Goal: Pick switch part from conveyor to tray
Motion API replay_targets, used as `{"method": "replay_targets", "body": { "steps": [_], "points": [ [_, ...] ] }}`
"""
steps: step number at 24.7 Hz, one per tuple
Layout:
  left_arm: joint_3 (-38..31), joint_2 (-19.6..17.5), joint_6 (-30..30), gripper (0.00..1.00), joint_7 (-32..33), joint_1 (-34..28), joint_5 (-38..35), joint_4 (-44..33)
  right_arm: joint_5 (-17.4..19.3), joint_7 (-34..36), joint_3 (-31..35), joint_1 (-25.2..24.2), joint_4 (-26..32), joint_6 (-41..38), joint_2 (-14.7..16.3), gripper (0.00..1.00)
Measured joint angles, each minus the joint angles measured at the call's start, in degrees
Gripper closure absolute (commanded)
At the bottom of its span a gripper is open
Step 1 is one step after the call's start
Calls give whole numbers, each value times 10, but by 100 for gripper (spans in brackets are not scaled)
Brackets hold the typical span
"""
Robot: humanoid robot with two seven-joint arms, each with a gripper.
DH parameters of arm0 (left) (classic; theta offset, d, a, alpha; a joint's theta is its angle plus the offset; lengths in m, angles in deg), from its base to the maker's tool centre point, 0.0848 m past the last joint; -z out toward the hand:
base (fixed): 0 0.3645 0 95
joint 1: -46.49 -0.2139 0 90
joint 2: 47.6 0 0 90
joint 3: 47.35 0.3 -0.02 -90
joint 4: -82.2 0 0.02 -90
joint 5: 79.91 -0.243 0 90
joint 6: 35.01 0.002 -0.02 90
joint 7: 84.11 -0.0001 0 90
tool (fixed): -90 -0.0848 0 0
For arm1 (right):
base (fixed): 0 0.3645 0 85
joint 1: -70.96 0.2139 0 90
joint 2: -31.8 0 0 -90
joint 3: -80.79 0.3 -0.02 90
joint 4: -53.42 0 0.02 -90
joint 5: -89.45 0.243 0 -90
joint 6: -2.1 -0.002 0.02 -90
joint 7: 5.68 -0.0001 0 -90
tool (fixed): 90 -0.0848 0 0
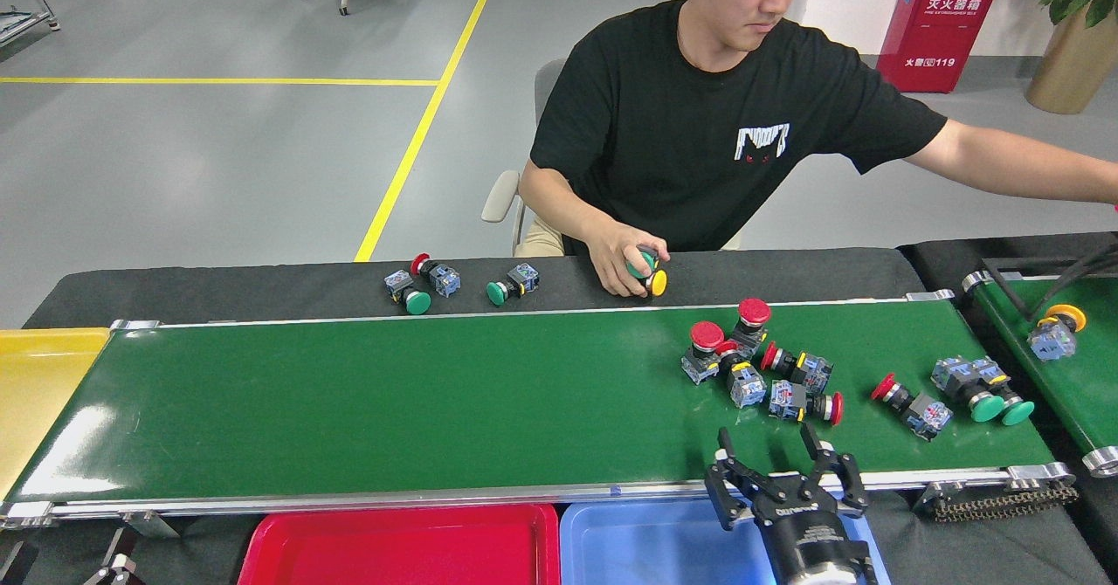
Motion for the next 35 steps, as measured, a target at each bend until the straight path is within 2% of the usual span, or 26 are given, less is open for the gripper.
{"method": "replay_targets", "body": {
  "steps": [5,11,15,16,17,19,20,21,23,27,30,31,32,33,34,35],
  "points": [
    [1,0,1,0,0,1,0,0,-7,-1,-14,74,-100,1,-31,1],
    [3,-6,1,0,0,6,0,0,-7,-3,-15,111,-146,2,-44,1],
    [9,-12,1,0,0,18,0,0,-7,-3,-15,169,-231,2,-74,2],
    [14,-12,1,0,0,22,-1,0,-7,-3,-15,183,-251,2,-82,6],
    [19,-12,0,0,0,26,-1,0,-7,-3,-15,192,-265,2,-88,15],
    [28,-12,0,0,-1,31,-1,0,-8,0,-18,199,-280,4,-92,64],
    [31,-12,0,0,-1,33,-1,0,-7,0,-22,199,-283,1,-92,82],
    [32,-12,0,0,-1,33,-1,0,-7,1,-28,199,-283,-3,-92,90],
    [34,-12,0,0,-1,34,-1,0,-6,1,-36,199,-283,-20,-92,98],
    [34,-12,0,0,-1,33,-1,1,-4,1,-40,197,-260,-45,-91,98],
    [33,-12,0,0,-1,31,-1,1,-4,2,-51,166,-204,-74,-90,98],
    [33,-12,0,0,-1,31,-1,1,-4,2,-61,148,-174,-93,-90,98],
    [33,-12,0,0,-1,31,-1,1,-4,3,-74,129,-145,-119,-90,94],
    [33,-12,0,0,-1,31,-1,1,-4,3,-94,107,-111,-150,-87,77],
    [33,-12,0,0,-1,31,-1,1,-4,3,-116,87,-80,-185,-82,22],
    [33,-12,0,0,-1,31,-1,1,-4,3,-138,69,-54,-215,-76,0]
  ]
}}
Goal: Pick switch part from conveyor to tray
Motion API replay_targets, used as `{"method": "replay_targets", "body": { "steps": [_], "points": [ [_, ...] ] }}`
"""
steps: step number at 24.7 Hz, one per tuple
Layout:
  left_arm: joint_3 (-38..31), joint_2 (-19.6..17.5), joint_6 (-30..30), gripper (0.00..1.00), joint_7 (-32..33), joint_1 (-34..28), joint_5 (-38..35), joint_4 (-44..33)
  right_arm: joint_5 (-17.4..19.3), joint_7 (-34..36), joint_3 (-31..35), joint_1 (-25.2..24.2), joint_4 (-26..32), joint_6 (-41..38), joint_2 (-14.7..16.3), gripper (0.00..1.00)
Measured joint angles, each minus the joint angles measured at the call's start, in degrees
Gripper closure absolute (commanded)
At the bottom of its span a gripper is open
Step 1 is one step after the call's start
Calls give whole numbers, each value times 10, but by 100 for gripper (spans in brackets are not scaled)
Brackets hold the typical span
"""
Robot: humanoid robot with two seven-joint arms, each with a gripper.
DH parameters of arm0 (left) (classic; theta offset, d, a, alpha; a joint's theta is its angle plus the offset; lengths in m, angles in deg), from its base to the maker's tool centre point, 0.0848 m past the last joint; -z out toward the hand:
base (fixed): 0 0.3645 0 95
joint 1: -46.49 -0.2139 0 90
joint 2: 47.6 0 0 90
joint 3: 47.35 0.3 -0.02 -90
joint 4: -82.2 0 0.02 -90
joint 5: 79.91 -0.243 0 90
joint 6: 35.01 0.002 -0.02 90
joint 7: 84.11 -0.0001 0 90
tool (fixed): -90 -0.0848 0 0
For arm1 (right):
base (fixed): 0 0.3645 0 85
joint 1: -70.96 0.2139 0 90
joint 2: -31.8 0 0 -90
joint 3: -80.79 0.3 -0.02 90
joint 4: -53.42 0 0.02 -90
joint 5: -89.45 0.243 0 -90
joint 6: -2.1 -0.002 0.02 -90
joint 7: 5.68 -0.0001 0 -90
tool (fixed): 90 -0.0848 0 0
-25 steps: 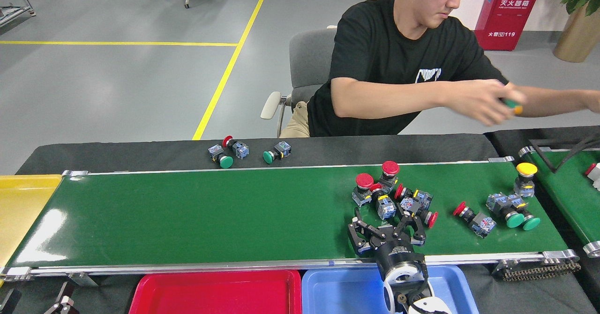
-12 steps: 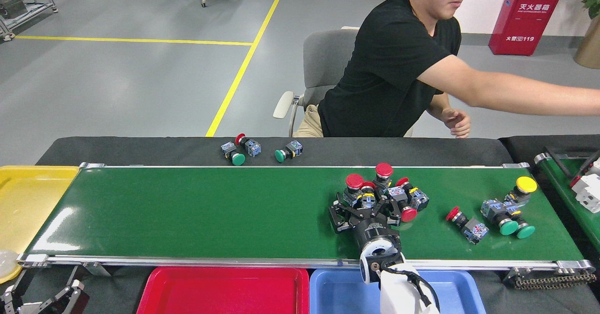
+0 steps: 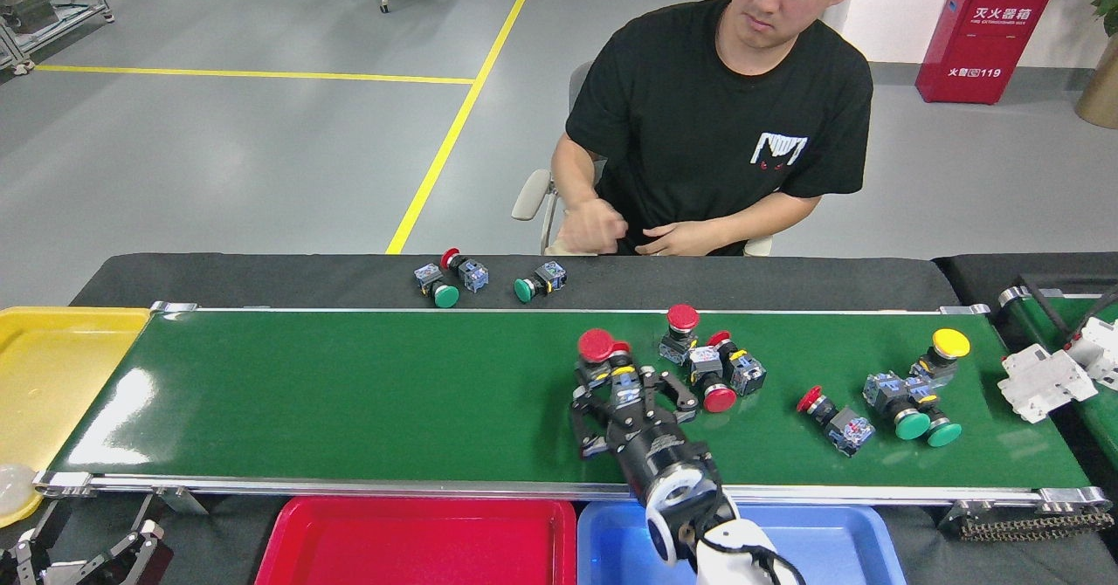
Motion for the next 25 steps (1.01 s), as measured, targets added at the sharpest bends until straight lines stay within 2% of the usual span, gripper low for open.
{"method": "replay_targets", "body": {
  "steps": [2,5,9,11,14,16,18,21,25],
  "points": [
    [0,0,0,0,0,-1,0,0,0,0,-39,-18,30,-59,6,0],
    [1,-6,0,0,0,-1,0,0,-2,1,-81,-18,34,-110,7,0],
    [1,-8,0,0,0,-1,0,0,-2,1,-88,-24,33,-129,8,0],
    [0,-8,-1,0,0,-3,0,0,-1,1,-70,-41,50,-118,10,2],
    [-2,-8,-1,0,0,-6,0,-1,0,15,-3,-107,107,10,34,2],
    [-2,-8,-1,0,0,-6,0,-3,0,51,10,-158,146,130,58,2],
    [-3,-8,-1,0,1,-9,0,-3,0,85,13,-195,163,239,84,2],
    [-3,-8,-1,0,0,-9,0,-3,3,104,17,-205,162,339,90,2],
    [0,-8,-1,0,1,-10,0,-4,3,97,40,-183,151,378,88,2]
  ]
}}
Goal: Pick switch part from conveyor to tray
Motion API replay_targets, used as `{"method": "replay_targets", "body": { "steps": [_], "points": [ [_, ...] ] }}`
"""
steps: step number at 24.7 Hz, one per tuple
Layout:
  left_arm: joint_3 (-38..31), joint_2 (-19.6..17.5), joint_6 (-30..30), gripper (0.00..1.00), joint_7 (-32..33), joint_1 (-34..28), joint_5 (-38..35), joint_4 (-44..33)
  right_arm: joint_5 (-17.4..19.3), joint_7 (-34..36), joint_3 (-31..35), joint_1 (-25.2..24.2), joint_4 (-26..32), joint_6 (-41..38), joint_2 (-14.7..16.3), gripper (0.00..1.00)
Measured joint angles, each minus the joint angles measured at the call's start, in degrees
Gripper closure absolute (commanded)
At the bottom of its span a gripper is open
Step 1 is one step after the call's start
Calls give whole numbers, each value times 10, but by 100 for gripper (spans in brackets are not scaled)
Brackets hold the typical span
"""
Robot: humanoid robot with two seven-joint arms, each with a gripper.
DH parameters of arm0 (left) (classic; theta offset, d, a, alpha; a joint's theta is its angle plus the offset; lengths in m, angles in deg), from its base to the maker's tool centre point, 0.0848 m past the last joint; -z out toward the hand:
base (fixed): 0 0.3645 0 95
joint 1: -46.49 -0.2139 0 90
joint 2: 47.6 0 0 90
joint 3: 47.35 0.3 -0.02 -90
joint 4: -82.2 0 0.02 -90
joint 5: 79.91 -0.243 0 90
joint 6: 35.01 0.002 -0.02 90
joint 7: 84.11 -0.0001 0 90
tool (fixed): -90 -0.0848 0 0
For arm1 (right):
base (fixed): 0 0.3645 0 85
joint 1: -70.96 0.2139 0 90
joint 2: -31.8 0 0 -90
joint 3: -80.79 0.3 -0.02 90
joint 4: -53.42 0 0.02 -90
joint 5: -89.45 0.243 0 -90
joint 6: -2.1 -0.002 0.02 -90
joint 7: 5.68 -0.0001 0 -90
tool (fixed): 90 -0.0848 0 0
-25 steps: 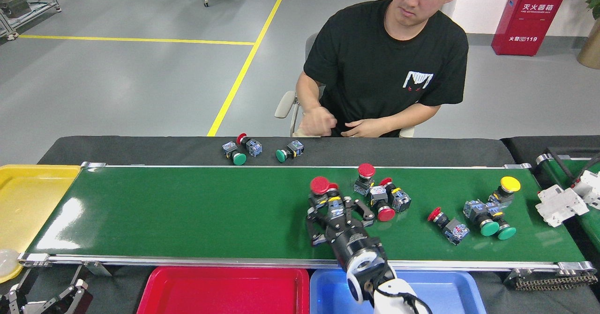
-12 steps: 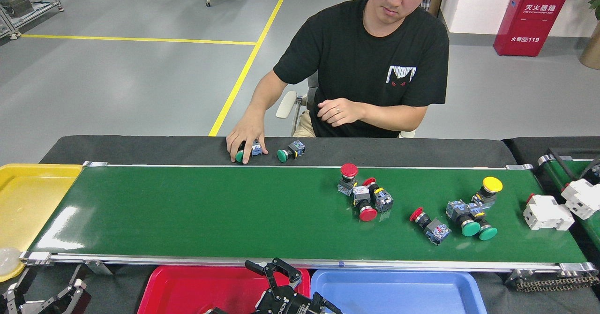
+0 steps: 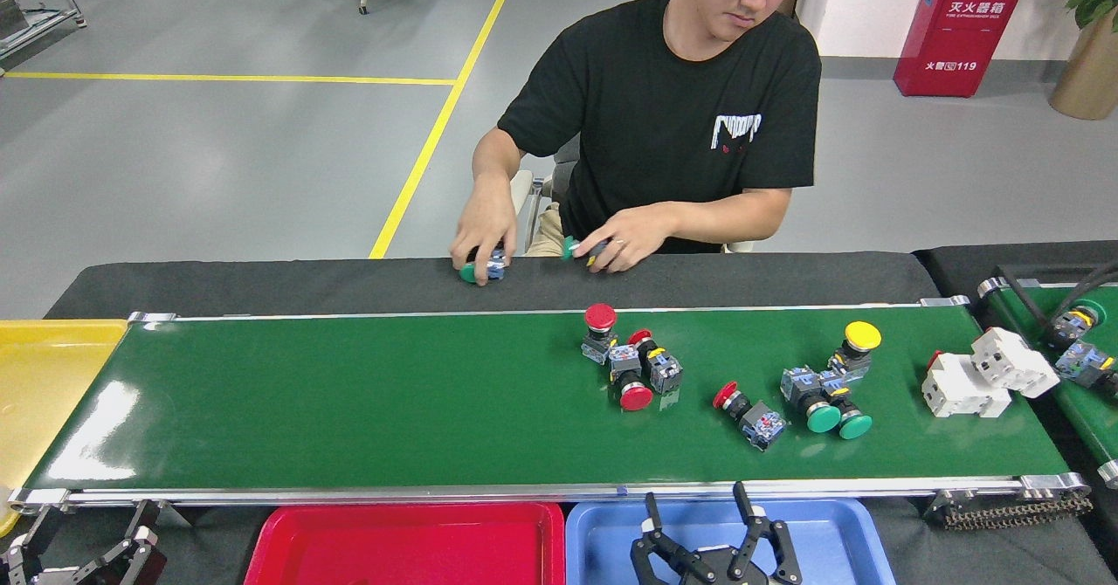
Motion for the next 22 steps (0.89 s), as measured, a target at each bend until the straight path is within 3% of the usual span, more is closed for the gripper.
{"method": "replay_targets", "body": {
  "steps": [5,12,13,15,16,18,22],
  "points": [
    [1,0,0,0,0,0,0,-1,0,-35,6,63,-60,8,-4,2],
    [8,0,0,0,0,1,0,0,0,-65,6,118,-132,11,-38,3],
    [9,0,0,0,0,1,0,0,0,-68,6,125,-141,11,-42,13],
    [9,0,0,0,0,4,0,0,0,-74,6,137,-156,13,-49,58],
    [9,0,0,0,0,4,0,0,0,-77,6,140,-160,9,-50,71],
    [9,0,0,0,0,5,0,0,0,-81,5,143,-164,-5,-50,86],
    [10,0,0,0,0,5,0,0,0,-84,5,143,-160,-40,-49,94]
  ]
}}
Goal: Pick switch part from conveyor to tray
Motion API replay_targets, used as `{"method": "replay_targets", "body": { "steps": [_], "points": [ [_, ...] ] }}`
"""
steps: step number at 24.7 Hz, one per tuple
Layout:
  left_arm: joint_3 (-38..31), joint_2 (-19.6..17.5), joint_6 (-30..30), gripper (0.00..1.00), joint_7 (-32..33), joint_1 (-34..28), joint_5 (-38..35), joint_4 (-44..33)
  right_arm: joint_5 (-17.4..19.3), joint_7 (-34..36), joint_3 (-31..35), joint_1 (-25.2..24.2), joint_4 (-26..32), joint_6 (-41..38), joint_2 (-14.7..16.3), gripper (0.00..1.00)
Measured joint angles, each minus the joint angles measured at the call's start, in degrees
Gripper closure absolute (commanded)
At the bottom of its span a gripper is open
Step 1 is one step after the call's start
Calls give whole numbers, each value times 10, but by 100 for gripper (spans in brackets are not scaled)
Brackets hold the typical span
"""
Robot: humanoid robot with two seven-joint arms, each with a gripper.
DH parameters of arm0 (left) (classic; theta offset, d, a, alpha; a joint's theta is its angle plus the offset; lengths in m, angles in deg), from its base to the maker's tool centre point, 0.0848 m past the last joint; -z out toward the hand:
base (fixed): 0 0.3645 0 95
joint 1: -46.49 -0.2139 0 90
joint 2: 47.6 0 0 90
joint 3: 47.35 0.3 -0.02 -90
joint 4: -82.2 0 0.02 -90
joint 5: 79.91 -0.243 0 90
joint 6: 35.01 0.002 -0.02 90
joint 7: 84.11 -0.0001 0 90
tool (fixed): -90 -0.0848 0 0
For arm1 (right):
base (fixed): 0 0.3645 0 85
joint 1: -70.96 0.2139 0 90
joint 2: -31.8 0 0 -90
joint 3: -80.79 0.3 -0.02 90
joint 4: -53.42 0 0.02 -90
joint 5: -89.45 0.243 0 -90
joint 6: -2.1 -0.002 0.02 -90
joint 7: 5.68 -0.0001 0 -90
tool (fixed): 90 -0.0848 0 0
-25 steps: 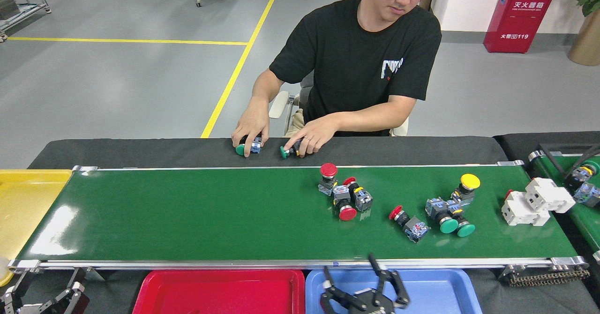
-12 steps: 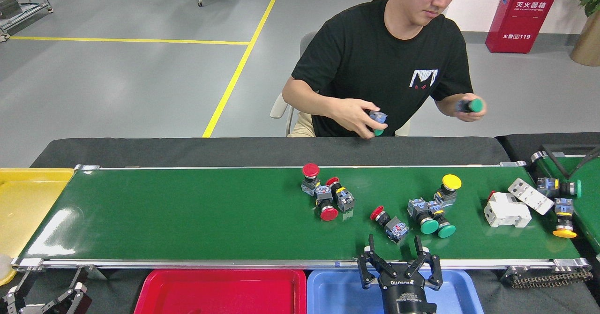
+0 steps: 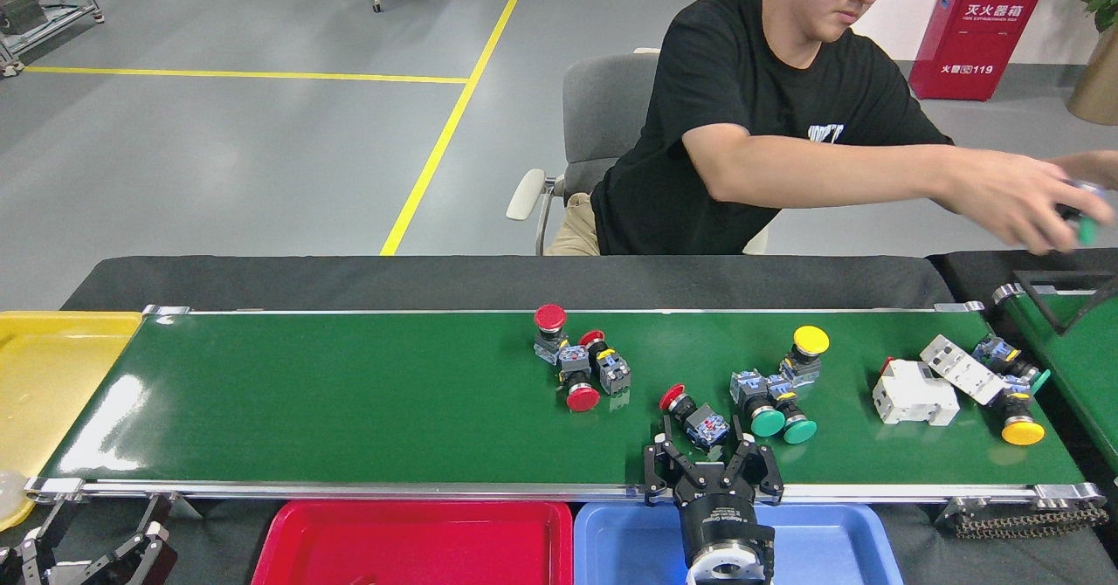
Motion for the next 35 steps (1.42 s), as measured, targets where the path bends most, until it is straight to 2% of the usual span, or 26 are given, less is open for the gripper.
{"method": "replay_targets", "body": {
  "steps": [6,7,8,9,10,14,19,22,24,28,32,35],
  "points": [
    [0,0,-1,0,1,0,0,-2,2,-1,0,-34,64,-127,2,95],
    [0,0,-2,0,1,0,0,-3,2,-1,-3,-43,78,-162,2,91],
    [0,0,-2,0,2,0,0,-3,2,0,-10,-49,91,-198,4,63],
    [0,0,-3,0,2,1,0,-3,2,3,-24,-53,99,-231,5,12],
    [0,0,-3,0,2,2,0,-3,0,8,-43,-53,103,-261,5,0],
    [36,0,1,0,5,27,-2,-3,-2,36,-130,-53,105,-325,5,0],
    [125,2,26,0,20,76,-38,-4,-1,40,-144,-54,100,-334,4,0],
    [173,17,55,0,27,77,-72,-14,1,43,-118,-70,121,-247,2,1],
    [210,31,76,0,37,79,-83,-18,1,49,-107,-92,142,-135,6,1],
    [265,54,120,0,65,91,-88,-21,2,80,-100,-129,161,15,45,1],
    [308,58,167,0,81,111,-97,-19,4,97,-76,-145,156,59,51,1],
    [330,64,186,0,83,134,-123,-8,4,85,-64,-118,133,65,49,1]
  ]
}}
